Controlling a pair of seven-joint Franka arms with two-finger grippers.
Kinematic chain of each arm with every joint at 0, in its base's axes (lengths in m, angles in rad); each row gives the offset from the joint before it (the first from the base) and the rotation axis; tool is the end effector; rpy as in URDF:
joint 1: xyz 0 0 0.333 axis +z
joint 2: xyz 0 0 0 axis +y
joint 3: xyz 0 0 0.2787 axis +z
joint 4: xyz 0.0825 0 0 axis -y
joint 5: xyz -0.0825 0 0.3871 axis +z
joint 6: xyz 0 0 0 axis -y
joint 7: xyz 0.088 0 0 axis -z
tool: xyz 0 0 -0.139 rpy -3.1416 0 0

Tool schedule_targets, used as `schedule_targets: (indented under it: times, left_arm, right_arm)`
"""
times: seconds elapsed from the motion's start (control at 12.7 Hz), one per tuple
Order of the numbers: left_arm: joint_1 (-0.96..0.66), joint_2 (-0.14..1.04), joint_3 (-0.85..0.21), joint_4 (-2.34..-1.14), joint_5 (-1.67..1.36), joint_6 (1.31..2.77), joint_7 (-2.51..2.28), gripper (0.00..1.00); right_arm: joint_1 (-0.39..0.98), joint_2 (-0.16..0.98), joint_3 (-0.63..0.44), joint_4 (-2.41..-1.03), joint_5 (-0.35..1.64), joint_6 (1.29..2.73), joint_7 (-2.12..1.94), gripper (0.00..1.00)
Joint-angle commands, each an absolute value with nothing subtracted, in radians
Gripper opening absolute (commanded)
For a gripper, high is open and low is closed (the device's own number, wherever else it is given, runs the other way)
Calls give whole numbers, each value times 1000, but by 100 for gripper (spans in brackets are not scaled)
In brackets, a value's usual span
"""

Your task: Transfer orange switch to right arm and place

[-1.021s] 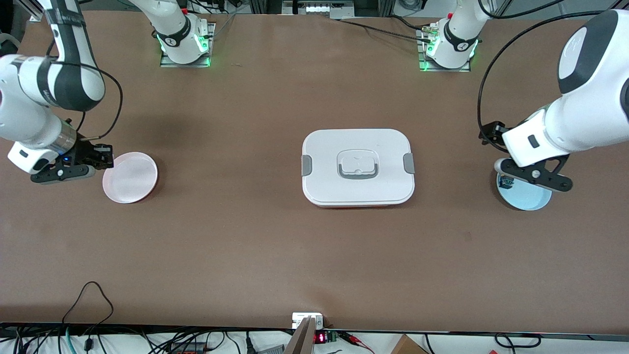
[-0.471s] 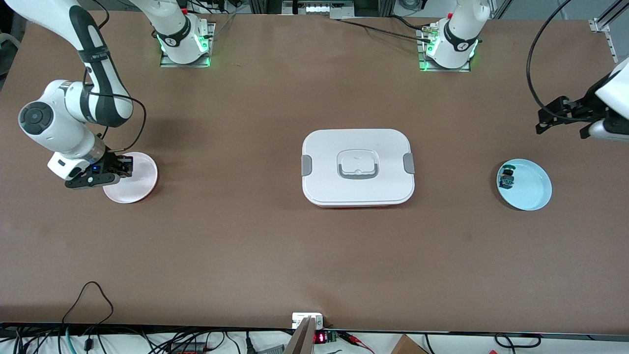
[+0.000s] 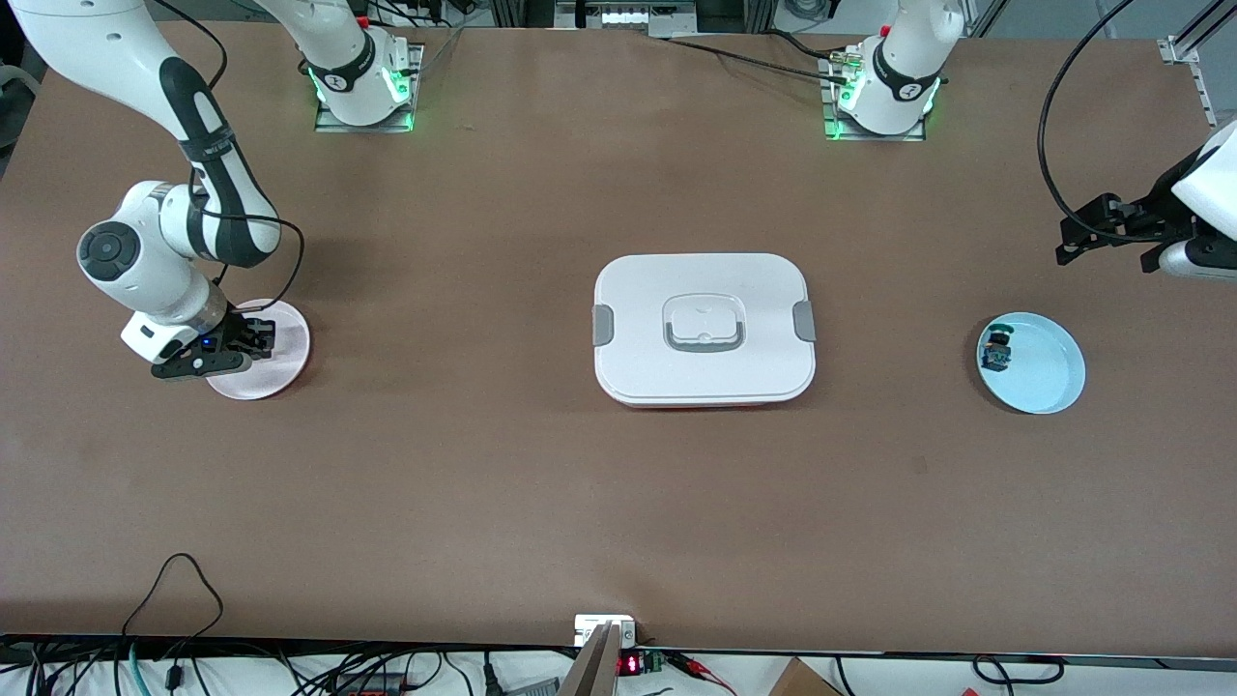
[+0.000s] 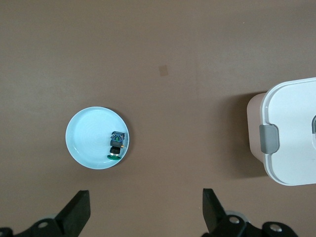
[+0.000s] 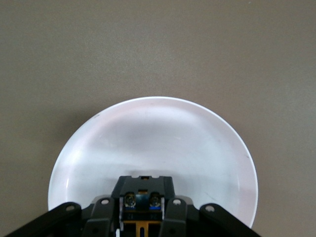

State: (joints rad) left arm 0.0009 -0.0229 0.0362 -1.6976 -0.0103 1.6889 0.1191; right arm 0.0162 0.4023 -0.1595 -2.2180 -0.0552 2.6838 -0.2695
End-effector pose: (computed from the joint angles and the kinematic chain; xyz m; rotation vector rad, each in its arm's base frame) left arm 0.5593 0.0196 0.5177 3.1290 -0.1266 0.0235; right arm 0.5407 -0.0827 0.1322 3.0274 0.2878 0.0725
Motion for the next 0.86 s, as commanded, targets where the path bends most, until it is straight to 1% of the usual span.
schedule_targets:
  times: [0.0,0.16,0.24,0.31,0.39,0.47,0.63,0.79]
  left_arm:
    - [-24,-18,46,-1675,14,1671,109,100]
    - [-25,-18,46,-1675,12,1661,103,100]
    - [-25,-18,45,-1672,12,1655,101,100]
    - [-25,-17,38,-1672,12,1655,101,100]
    - [-25,-18,38,-1672,12,1654,101,100]
    - [-25,-18,38,-1672,12,1654,101,100]
    - [-25,-18,38,-1672,12,1652,101,100]
    - [-25,-20,38,-1672,11,1651,101,100]
  right_arm:
    - [3,411,-146,-2218,-48,2707,-261,2]
    - [3,423,-144,-2218,-45,2714,-239,22]
    - [3,423,-143,-2218,-35,2714,-238,42]
    - [5,423,-141,-2217,-29,2712,-236,68]
    - [5,417,-138,-2209,-26,2709,-233,90]
    - [5,404,-138,-2197,-26,2703,-236,100]
    - [9,368,-135,-2177,-25,2650,-224,100]
    - [18,325,-135,-2105,-25,2513,-219,100]
